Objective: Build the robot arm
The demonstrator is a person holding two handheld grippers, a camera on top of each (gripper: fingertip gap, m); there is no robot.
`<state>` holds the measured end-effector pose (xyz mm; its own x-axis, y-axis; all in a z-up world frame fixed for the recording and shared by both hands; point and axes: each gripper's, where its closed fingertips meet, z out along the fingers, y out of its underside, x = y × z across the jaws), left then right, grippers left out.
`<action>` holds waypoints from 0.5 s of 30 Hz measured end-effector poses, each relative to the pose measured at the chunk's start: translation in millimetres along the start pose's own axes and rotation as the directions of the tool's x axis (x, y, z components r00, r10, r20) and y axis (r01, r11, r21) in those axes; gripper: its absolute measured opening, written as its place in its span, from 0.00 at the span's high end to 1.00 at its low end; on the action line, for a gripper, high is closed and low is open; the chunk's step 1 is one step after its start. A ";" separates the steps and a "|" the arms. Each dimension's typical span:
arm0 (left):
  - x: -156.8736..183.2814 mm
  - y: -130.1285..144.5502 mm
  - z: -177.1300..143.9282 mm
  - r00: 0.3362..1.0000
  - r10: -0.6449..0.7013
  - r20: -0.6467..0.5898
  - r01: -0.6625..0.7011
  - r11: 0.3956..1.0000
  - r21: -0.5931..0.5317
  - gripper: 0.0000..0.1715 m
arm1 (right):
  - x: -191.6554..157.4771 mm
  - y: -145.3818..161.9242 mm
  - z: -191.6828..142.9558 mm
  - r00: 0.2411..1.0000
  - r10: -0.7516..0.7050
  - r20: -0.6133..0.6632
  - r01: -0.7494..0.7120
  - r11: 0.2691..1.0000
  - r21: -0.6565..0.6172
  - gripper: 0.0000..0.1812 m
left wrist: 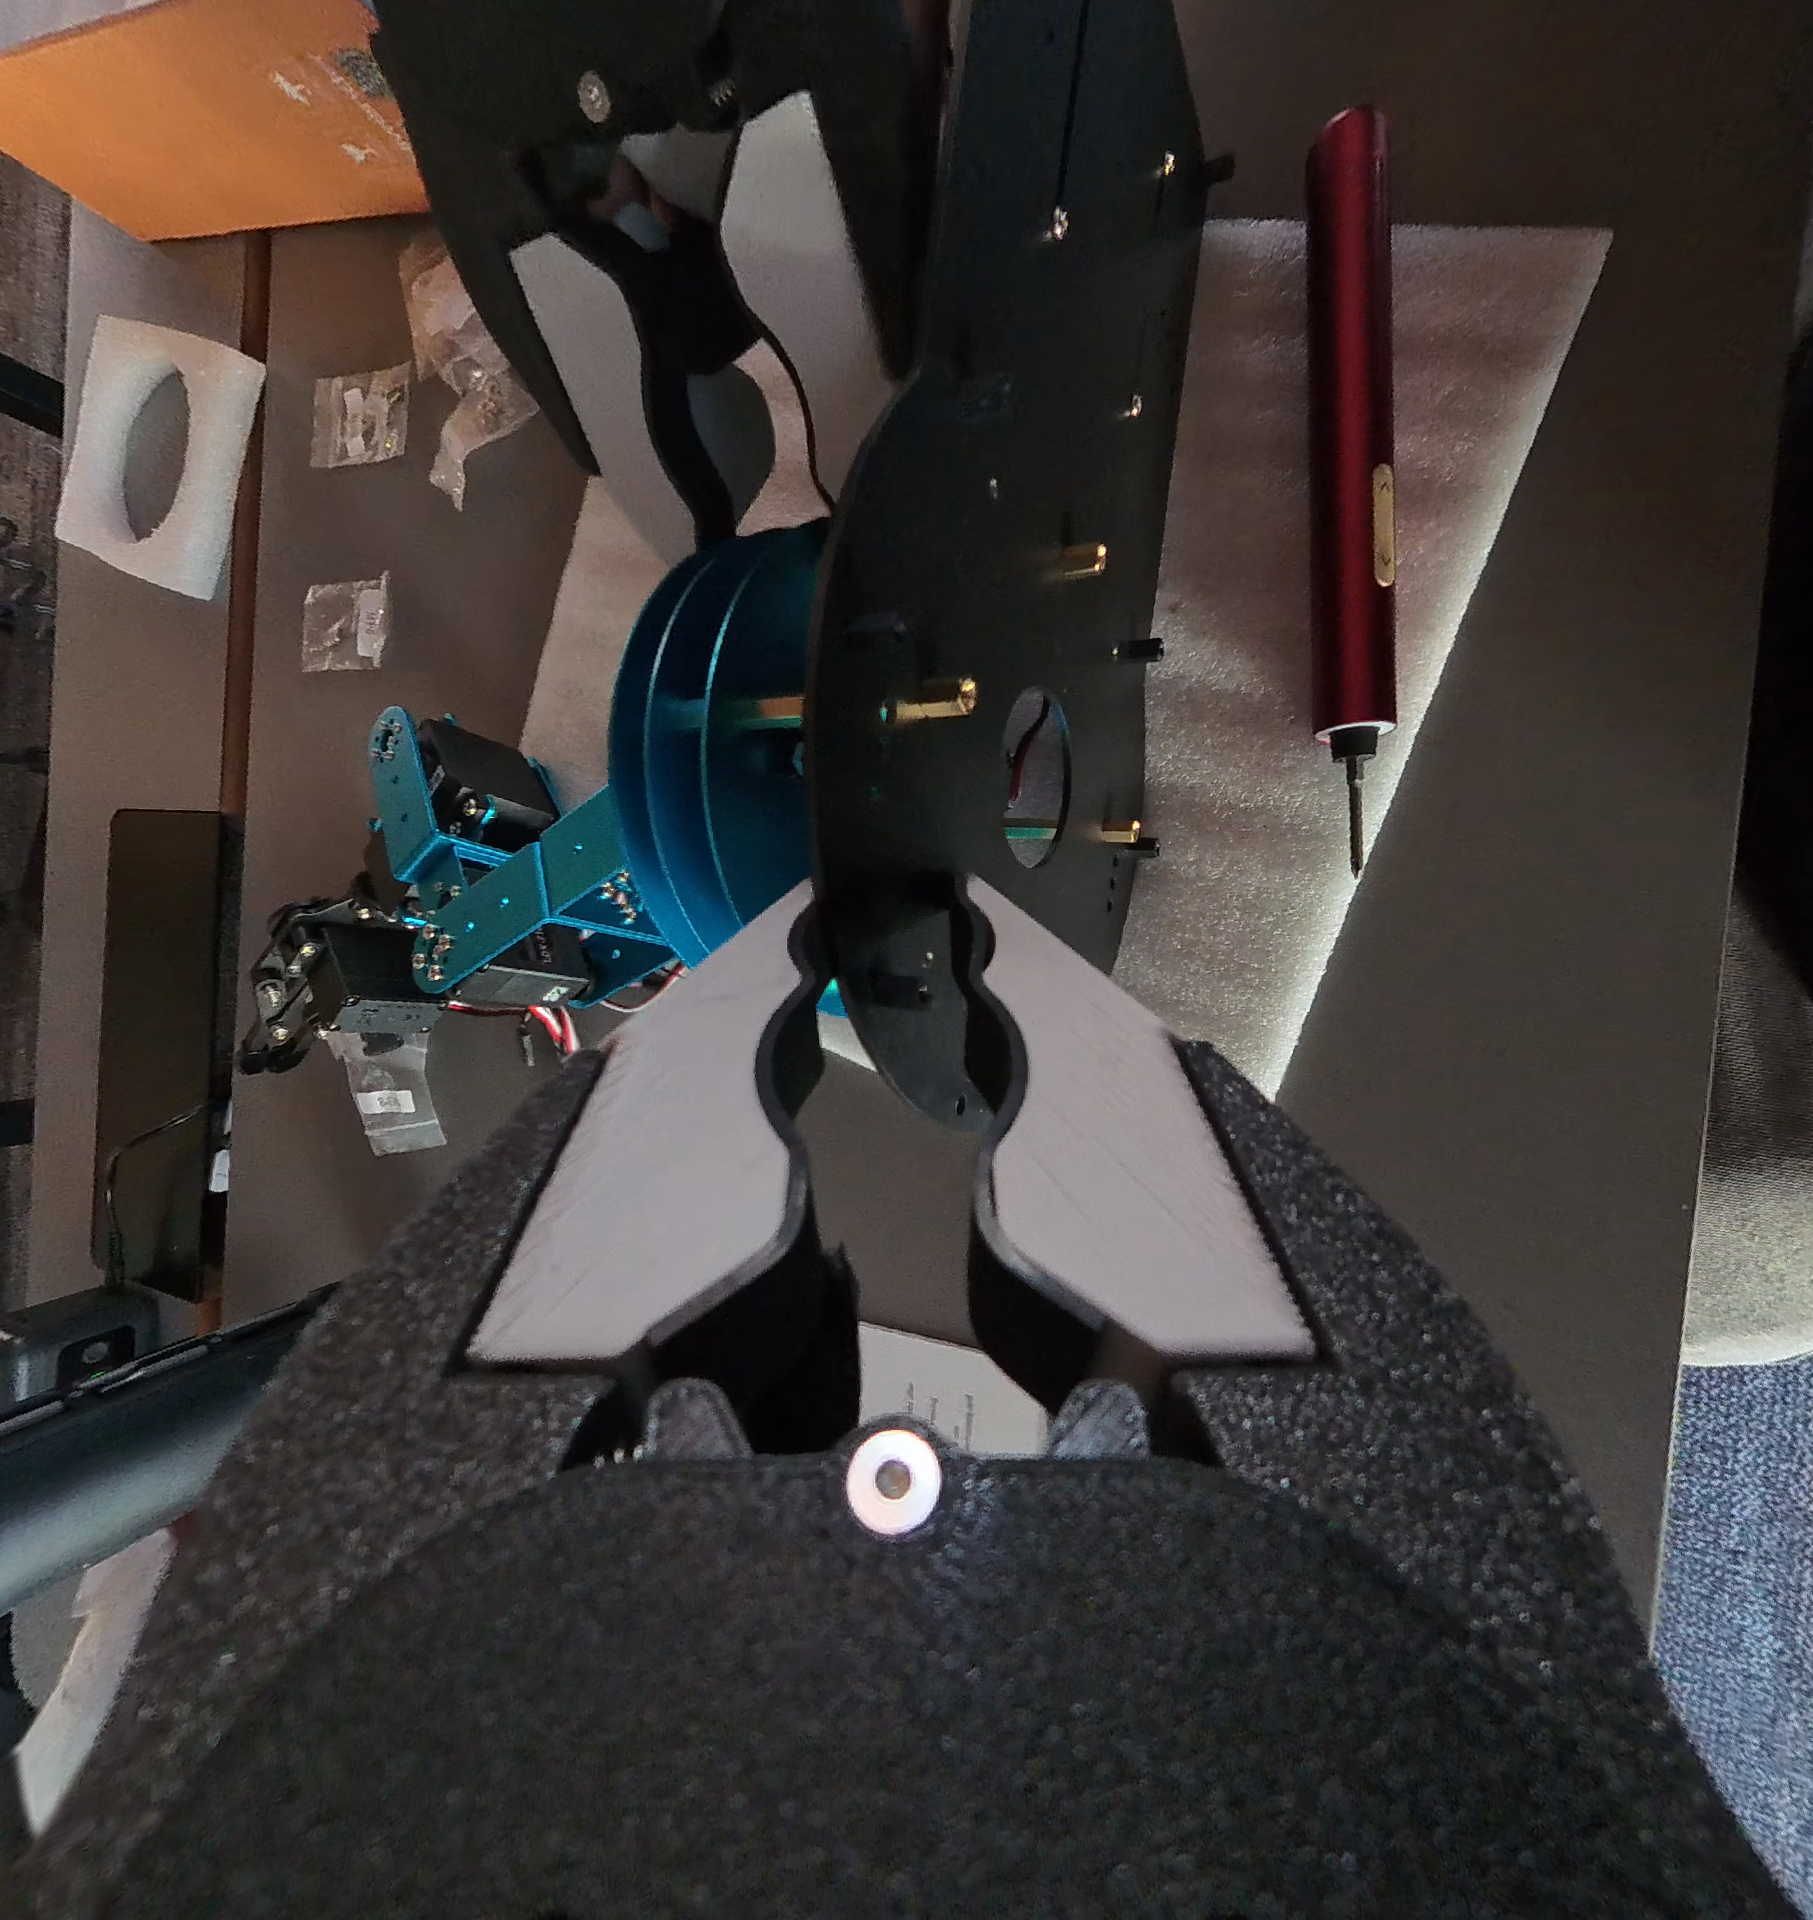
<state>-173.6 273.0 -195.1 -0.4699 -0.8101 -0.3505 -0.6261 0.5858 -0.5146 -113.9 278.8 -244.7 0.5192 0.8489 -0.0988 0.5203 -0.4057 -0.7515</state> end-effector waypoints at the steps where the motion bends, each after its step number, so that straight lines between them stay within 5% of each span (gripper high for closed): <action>1: -0.2 0.0 0.2 1.000 0.008 0.006 -0.008 1.000 -0.001 0.87 | 0.6 0.0 -1.3 1.000 0.003 0.005 -0.003 1.000 0.002 0.80; 5: -1.6 -3.8 1.8 0.999 0.004 0.039 -0.005 1.000 0.028 0.86 | 11.2 -8.3 -29.5 1.000 0.028 -0.012 -0.027 0.998 0.048 0.71; 15: -8.8 -13.3 -5.3 0.984 -0.163 0.076 0.143 0.966 0.217 0.84 | 16.0 5.3 -135.6 0.991 0.131 -0.018 -0.122 0.958 0.259 0.75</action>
<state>-164.5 272.4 -181.0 -0.3132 -0.8940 -0.3205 -0.5370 0.4451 -0.7166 -10.9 244.3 -161.7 0.5955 0.7819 -0.1847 0.2597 -0.4049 -0.8767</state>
